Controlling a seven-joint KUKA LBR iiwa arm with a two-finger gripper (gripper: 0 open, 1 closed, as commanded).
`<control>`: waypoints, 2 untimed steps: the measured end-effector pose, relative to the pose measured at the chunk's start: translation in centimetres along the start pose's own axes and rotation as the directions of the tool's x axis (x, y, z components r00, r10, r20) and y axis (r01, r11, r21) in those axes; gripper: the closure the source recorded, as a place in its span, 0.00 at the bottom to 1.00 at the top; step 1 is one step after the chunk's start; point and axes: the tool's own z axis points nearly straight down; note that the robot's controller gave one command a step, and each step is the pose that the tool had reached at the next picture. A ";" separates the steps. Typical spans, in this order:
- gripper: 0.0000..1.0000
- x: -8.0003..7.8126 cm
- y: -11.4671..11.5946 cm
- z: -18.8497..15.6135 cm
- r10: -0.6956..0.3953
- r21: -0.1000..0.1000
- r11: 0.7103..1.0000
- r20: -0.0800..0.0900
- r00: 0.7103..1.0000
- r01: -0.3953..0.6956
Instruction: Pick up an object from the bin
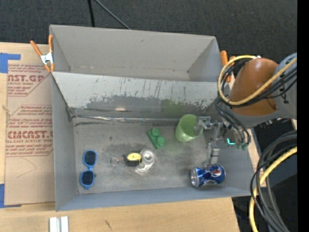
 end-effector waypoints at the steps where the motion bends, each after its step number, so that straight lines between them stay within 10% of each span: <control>1: 0.00 2.2 -2.1 5.9 0.153 -0.003 0.988 0.016 0.988 -0.153; 2: 0.00 3.8 2.0 5.9 0.186 0.000 0.982 0.027 0.982 -0.186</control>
Offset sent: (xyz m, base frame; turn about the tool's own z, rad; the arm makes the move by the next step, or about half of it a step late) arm -0.0266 -0.0219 -0.0620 0.1511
